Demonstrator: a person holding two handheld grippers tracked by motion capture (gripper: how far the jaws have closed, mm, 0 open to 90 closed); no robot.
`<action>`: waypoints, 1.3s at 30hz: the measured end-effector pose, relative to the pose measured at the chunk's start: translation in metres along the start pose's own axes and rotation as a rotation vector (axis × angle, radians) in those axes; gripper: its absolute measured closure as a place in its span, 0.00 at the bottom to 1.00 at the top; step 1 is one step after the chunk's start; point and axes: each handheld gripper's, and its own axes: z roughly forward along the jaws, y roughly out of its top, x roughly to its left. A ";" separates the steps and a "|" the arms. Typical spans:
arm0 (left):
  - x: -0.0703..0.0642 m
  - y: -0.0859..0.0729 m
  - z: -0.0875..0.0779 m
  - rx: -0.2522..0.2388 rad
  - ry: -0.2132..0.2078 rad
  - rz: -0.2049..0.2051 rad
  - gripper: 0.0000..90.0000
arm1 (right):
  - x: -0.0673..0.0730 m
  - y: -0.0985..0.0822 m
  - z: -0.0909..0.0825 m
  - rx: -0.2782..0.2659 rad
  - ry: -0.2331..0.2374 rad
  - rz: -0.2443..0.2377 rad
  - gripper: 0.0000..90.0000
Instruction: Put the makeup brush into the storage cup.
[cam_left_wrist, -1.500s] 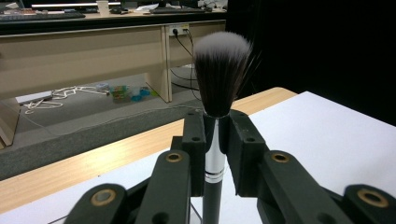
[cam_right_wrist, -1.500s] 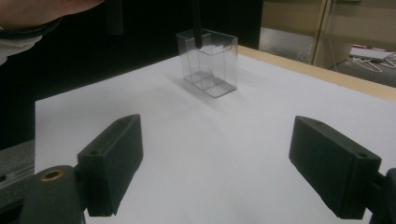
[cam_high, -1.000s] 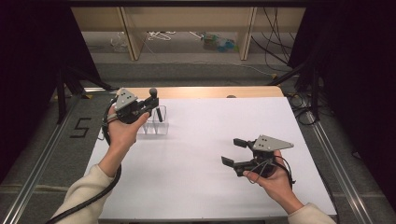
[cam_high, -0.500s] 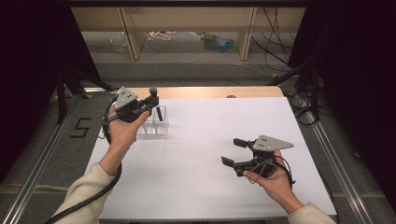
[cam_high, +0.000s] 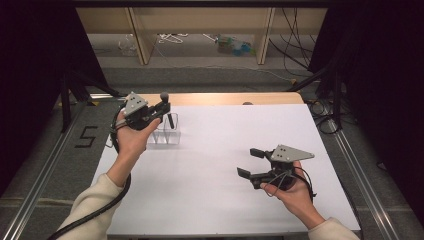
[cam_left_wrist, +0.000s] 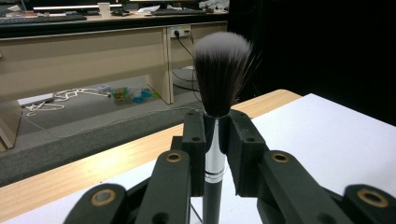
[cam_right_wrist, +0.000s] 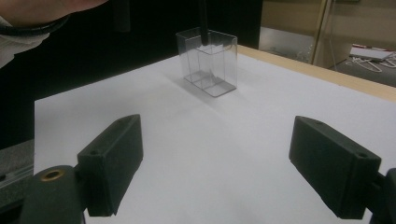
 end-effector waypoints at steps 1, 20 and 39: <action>0.000 0.000 0.000 0.000 0.001 0.001 0.87 | 0.000 0.000 0.000 0.000 0.000 0.000 0.20; 0.004 0.001 0.002 -0.010 0.005 -0.015 0.87 | 0.000 -0.001 0.002 -0.011 0.008 -0.001 0.20; 0.007 -0.001 0.007 -0.007 0.014 -0.012 0.87 | -0.001 0.000 0.000 0.008 -0.002 -0.002 0.20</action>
